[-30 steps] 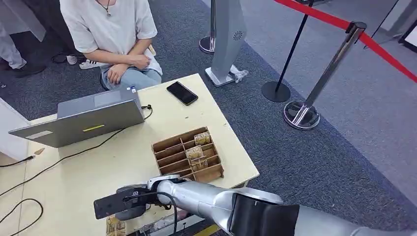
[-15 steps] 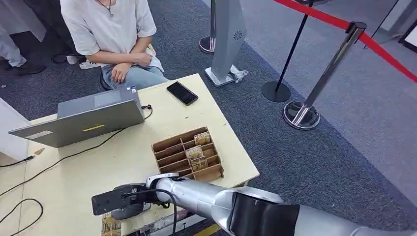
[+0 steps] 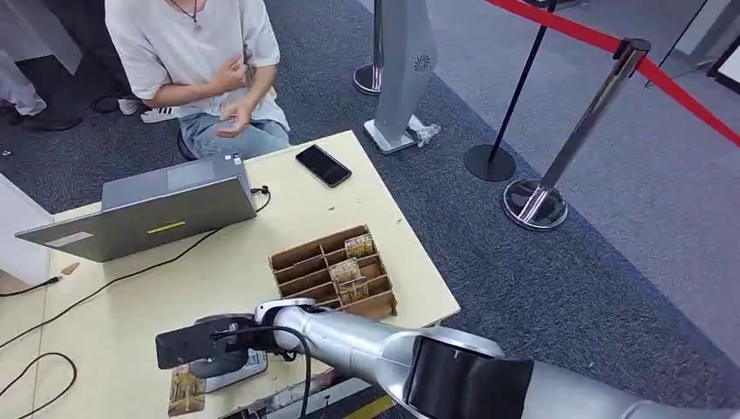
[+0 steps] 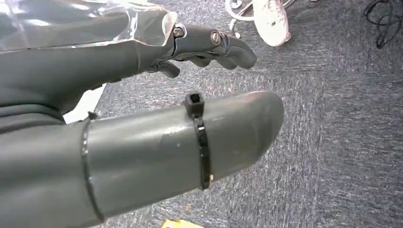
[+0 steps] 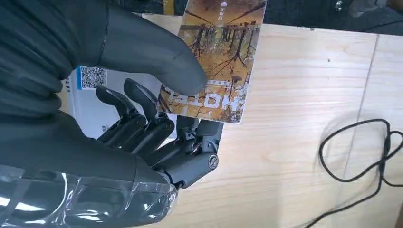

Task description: Pass the card to the sensor for recognition and then transmit it.

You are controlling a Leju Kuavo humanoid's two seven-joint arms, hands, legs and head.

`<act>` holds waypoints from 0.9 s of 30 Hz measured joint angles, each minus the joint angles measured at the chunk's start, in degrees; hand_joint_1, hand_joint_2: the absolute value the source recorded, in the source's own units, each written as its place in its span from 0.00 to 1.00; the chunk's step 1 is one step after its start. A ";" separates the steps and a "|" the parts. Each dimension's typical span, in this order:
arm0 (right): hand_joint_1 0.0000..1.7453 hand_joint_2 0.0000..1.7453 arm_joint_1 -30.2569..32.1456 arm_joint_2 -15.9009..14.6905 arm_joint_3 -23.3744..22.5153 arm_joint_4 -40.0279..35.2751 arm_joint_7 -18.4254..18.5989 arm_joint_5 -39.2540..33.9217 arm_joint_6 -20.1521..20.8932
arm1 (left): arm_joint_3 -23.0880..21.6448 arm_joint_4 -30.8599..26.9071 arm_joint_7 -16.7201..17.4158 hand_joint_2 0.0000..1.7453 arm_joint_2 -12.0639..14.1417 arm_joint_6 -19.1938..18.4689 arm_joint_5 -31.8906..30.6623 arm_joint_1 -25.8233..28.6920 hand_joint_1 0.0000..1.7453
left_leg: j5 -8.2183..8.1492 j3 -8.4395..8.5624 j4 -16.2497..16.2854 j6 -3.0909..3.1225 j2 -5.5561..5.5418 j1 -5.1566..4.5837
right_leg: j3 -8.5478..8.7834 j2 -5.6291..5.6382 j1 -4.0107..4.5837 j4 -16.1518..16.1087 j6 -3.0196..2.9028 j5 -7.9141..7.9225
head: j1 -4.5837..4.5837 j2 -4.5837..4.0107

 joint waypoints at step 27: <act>1.00 1.00 -0.57 -1.29 -0.09 -0.15 6.60 18.27 -12.59 | 0.04 0.00 0.50 0.00 -0.39 -0.20 -1.03 0.04 0.00 | 0.00 0.00 0.00 0.00 0.00 0.00 | -0.01 0.00 0.00 0.00 0.00 0.00 | 0.00 0.00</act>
